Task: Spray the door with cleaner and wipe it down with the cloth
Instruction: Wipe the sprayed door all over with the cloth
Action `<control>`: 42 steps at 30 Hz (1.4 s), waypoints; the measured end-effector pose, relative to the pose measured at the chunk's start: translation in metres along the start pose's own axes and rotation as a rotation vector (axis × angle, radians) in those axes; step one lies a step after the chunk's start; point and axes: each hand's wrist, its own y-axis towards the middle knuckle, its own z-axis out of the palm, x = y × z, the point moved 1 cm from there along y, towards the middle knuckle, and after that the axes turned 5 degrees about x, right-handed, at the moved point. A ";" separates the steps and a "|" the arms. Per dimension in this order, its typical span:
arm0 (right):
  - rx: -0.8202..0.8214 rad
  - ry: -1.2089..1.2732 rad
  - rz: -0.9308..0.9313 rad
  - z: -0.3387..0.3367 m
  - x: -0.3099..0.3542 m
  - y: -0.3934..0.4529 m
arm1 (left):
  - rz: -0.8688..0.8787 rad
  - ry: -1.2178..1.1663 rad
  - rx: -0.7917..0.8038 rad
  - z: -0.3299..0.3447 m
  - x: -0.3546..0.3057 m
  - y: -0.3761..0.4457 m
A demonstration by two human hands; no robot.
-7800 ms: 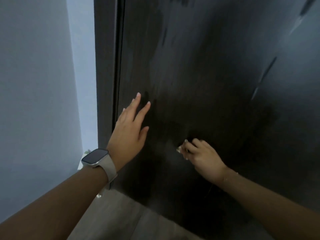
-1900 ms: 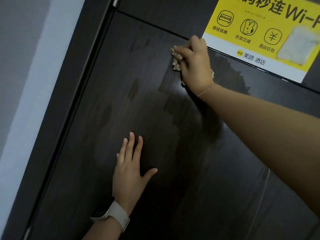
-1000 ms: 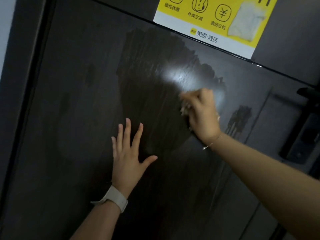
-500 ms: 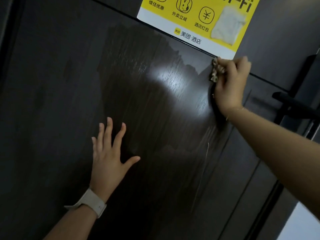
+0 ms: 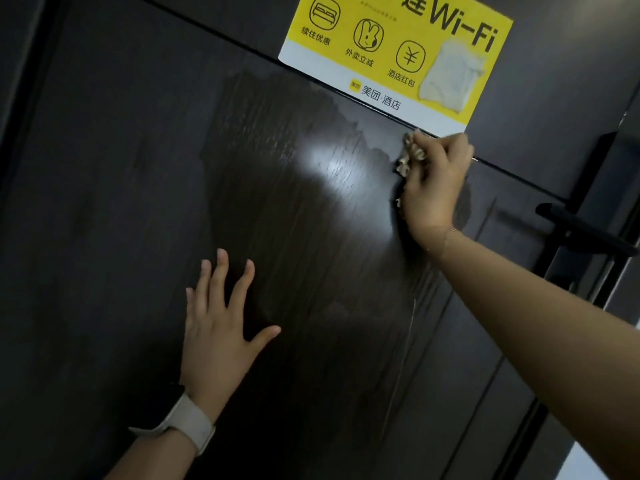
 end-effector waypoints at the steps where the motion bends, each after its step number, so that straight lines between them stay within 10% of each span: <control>1: 0.009 0.031 -0.023 0.011 0.012 0.003 | 0.002 0.009 0.001 -0.001 0.000 0.000; 12: 0.131 0.068 -0.219 0.037 0.038 0.025 | 0.157 -0.015 -0.162 -0.051 -0.052 0.052; 25: -0.179 -0.061 0.252 -0.039 -0.040 -0.009 | 0.400 0.189 0.009 -0.051 -0.119 0.132; 31: 0.099 0.013 -0.066 -0.003 0.004 -0.007 | 0.373 0.228 -0.004 -0.052 -0.119 0.134; 42: 0.159 -0.093 0.061 -0.086 -0.070 -0.086 | 0.462 0.268 0.038 -0.059 -0.157 0.121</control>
